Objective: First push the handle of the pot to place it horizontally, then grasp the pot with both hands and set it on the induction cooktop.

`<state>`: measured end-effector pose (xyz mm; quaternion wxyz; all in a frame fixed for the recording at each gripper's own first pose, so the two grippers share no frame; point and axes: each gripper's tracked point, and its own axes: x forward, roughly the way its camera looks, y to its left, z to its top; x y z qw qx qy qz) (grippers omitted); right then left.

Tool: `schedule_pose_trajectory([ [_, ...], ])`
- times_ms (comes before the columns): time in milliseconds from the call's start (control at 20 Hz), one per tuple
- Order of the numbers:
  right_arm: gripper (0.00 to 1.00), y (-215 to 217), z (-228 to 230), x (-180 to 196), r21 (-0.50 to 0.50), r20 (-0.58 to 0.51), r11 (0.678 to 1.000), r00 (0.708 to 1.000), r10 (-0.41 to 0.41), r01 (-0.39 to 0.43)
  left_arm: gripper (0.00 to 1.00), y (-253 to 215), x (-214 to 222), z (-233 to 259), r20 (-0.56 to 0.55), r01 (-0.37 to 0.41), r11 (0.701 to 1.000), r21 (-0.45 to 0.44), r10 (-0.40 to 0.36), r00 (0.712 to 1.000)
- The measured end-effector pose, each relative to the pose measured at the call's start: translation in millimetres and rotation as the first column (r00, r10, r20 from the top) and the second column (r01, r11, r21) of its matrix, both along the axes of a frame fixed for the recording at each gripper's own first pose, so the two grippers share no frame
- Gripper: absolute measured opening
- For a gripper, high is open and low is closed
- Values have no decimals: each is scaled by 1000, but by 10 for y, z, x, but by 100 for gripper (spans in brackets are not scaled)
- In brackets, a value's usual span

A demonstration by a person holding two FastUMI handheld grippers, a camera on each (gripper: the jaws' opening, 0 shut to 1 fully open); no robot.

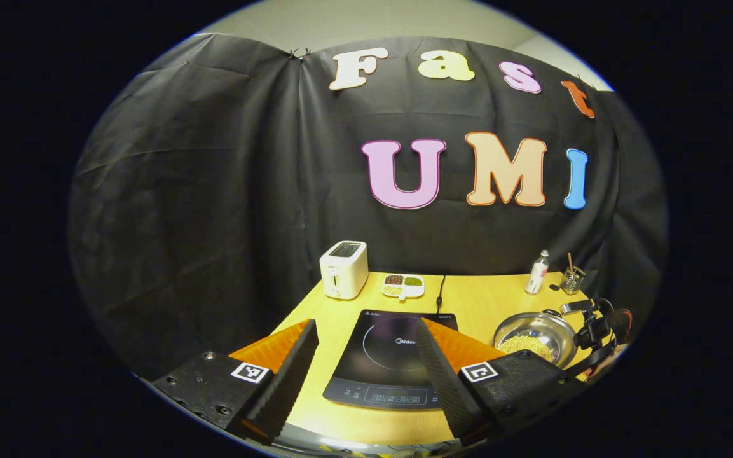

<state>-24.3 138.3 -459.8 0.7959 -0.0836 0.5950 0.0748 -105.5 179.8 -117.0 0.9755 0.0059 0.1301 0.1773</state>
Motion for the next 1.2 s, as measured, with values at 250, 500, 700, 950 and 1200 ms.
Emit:
schedule_pose_trajectory([
  [250,5,90,-110,88,-24,22,999,999,-30,31,94,65,-34,0,0,-13,1000,9,13,1000],
  [500,0,245,-128,112,-25,40,999,998,-38,39,92,77,-36,2,-10,-2,1000,16,2,1000],
  [700,2,447,-135,129,23,33,996,996,-84,84,94,59,1,16,-12,20,999,31,-19,1000],
  [950,2,711,-147,222,66,16,994,996,-92,91,93,17,30,2,-11,48,998,28,-48,999],
  [1200,2,999,-182,303,106,0,987,993,-121,120,93,53,-11,-22,-13,36,999,18,-36,999],
])
